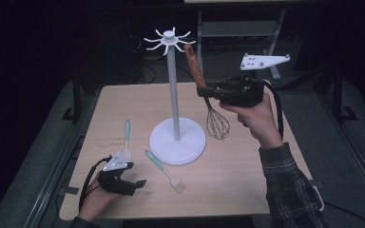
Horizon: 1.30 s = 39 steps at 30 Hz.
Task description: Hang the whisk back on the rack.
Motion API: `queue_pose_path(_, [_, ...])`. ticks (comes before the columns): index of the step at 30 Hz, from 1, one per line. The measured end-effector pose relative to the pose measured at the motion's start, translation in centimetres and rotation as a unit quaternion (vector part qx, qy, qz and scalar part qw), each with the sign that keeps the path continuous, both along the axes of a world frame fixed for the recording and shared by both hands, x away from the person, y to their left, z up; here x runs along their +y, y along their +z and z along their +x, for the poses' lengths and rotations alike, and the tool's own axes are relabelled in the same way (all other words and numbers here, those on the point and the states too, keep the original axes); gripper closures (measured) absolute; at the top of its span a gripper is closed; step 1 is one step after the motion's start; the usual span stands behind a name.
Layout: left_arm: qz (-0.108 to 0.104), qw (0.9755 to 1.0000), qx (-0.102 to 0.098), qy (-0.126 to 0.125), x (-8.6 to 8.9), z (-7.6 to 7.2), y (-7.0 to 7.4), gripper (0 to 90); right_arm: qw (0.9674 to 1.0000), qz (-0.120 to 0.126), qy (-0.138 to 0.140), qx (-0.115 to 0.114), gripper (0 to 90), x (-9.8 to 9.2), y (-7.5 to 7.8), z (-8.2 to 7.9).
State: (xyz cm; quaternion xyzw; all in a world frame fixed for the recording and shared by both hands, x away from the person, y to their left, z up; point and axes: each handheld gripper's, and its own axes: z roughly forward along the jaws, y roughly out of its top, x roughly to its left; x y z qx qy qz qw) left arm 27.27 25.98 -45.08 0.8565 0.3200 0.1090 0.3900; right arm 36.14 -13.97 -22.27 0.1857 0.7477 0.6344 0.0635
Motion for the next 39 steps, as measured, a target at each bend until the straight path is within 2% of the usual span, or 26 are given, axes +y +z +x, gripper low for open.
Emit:
queue_pose_path(6, [-0.002,1.0000,0.001,0.000,0.0,0.0,0.0,15.2,1.0000,-0.002,0.001,0.002,70.9,0.5,0.0,0.3])
queue_pose_path(7, [0.002,1.0000,-0.002,-0.003,0.1,0.0,0.1,15.2,1.0000,-0.004,0.002,0.001,70.9,0.6,0.0,0.4])
queue_pose_path(11, [-0.005,1.0000,-0.001,0.001,0.0,-0.1,0.0,15.2,0.9999,-0.010,-0.001,0.002,70.9,1.0,0.1,0.7])
queue_pose_path(20, [0.000,1.0000,-0.002,-0.001,0.0,-0.1,0.1,15.2,0.9997,-0.020,-0.010,0.007,70.8,2.1,-0.2,1.6])
queue_pose_path(25, [-0.003,1.0000,-0.001,0.003,0.0,-0.1,0.0,15.2,0.9994,-0.030,-0.015,0.003,70.8,2.7,-0.3,2.0])
queue_pose_path(30, [0.004,1.0000,-0.001,-0.002,0.1,0.0,0.0,15.2,0.9988,-0.045,-0.021,-0.004,69.6,3.4,-0.5,2.2])
queue_pose_path(31, [0.000,1.0000,-0.001,-0.001,0.1,0.0,0.0,15.2,0.9986,-0.048,-0.020,-0.004,68.8,3.6,-0.6,2.3])
queue_pose_path(35, [-0.003,1.0000,0.000,0.001,0.2,0.0,0.0,15.2,0.9989,-0.043,-0.018,-0.004,68.7,3.8,-0.8,2.5])
queue_pose_path(39, [-0.003,1.0000,0.001,0.002,0.1,0.0,0.0,15.2,0.9990,-0.038,-0.022,-0.007,60.2,3.7,-0.8,2.4])
